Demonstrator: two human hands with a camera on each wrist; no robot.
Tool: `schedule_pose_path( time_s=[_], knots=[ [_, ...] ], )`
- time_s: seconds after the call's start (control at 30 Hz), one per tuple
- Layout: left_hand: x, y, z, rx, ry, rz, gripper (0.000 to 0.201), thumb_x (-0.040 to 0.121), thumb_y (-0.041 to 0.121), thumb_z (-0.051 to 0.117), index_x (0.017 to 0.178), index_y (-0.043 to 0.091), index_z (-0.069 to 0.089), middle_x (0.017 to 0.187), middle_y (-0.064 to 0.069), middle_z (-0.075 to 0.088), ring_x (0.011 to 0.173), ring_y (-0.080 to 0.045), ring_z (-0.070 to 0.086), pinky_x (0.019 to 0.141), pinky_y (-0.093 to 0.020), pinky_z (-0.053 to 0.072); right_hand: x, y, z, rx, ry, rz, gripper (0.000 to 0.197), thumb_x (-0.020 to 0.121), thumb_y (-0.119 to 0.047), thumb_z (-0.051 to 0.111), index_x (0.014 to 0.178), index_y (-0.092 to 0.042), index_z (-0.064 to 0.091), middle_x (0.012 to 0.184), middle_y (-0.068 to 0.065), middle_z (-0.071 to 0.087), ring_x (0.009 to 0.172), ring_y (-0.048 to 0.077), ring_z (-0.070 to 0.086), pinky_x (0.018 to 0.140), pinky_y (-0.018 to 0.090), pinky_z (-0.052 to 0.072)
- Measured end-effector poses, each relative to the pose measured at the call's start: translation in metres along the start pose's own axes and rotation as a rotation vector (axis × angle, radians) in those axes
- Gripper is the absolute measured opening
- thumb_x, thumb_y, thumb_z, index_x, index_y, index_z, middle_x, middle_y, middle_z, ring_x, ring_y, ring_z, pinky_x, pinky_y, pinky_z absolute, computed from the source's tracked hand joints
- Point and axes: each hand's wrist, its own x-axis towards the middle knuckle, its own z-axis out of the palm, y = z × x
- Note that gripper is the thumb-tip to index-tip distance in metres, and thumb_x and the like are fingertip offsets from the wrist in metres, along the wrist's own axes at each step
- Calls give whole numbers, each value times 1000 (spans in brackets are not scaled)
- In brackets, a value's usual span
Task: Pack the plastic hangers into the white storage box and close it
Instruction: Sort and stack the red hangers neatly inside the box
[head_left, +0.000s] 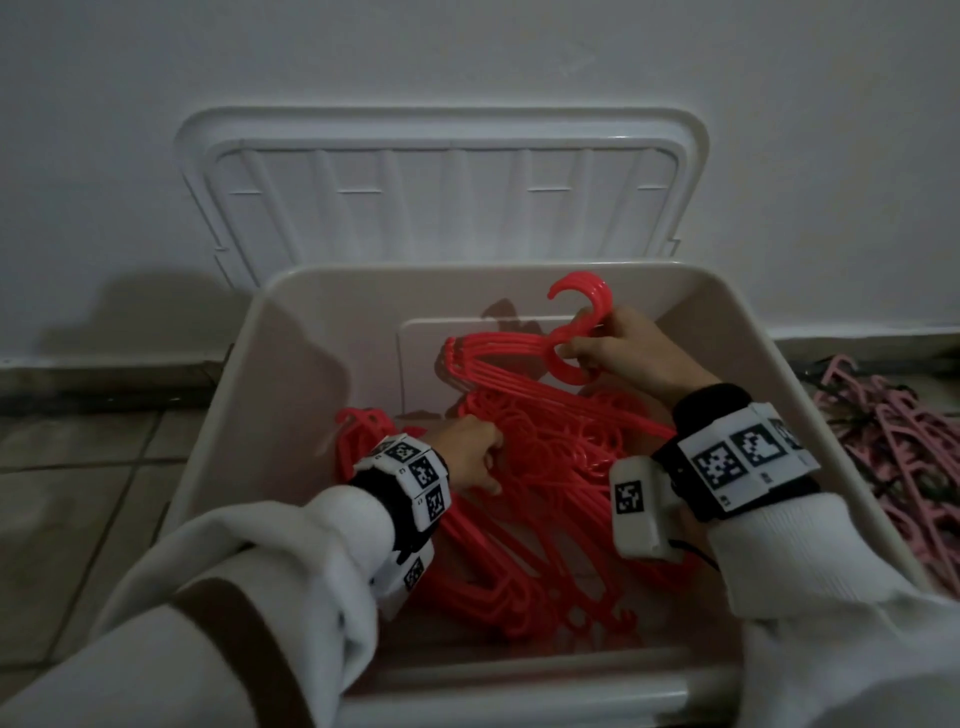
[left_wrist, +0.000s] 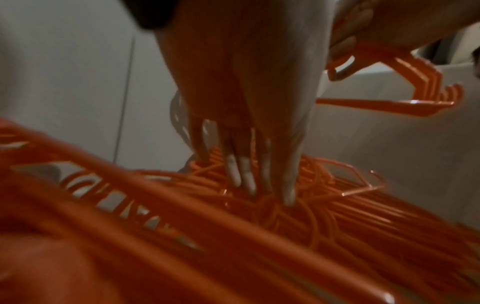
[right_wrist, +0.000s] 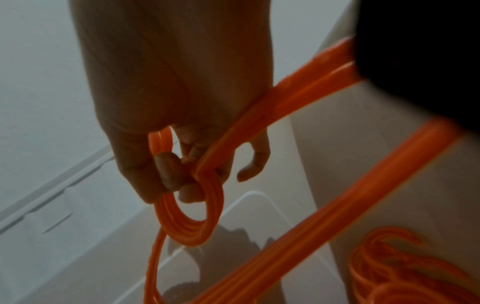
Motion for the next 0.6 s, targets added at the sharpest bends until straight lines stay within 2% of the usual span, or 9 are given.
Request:
schedule_pose_path(
  time_s=[0.1,0.17,0.27,0.37,0.43,0.5,0.6],
  knots=[
    [-1,0,10,30,50,7,38,79,28,72,109,9,59,103,-3,65,94,-21,62,79,-29,50,-1,0,1,17,-14,7,22,84,0,60,69,-14,51,59,-1,51,43,0,48,47,13,42],
    [-2,4,12,60,95,36,31,80,23,70,106,9,59,100,-4,66,92,-20,63,75,-25,46,-2,0,1,29,-27,13,20,85,0,59,71,-13,53,60,-1,52,47,1,51,47,14,46],
    [-1,7,3,40,82,41,19,81,19,70,97,11,64,95,-2,69,89,-17,64,76,-27,47,-2,0,0,22,-31,2,21,85,-1,60,70,-13,53,61,-1,53,52,7,51,49,14,46],
    [-2,7,-10,-32,21,37,14,77,16,74,90,11,69,87,-2,69,82,-14,63,73,-27,48,-2,1,-1,35,-3,-20,22,86,-5,61,69,-15,53,60,-4,54,47,-1,52,48,11,45],
    [-3,10,-20,-27,17,41,14,75,15,76,87,11,71,77,3,65,75,-12,60,68,-24,47,-2,3,-2,67,-9,-53,19,88,-10,61,71,-16,54,62,-7,56,48,-5,55,49,10,45],
    [-7,14,-33,-8,29,50,11,73,12,77,83,12,72,69,6,61,71,-11,59,65,-22,45,-2,4,-3,85,-27,-60,17,88,-12,61,72,-17,55,66,-6,59,52,-4,58,50,10,47],
    [-14,18,-57,50,110,56,10,72,14,78,79,15,72,74,3,68,73,-11,63,63,-18,44,3,7,-4,60,-62,-10,16,87,-5,61,77,-17,56,75,-3,61,69,6,61,56,14,52]
  ],
)
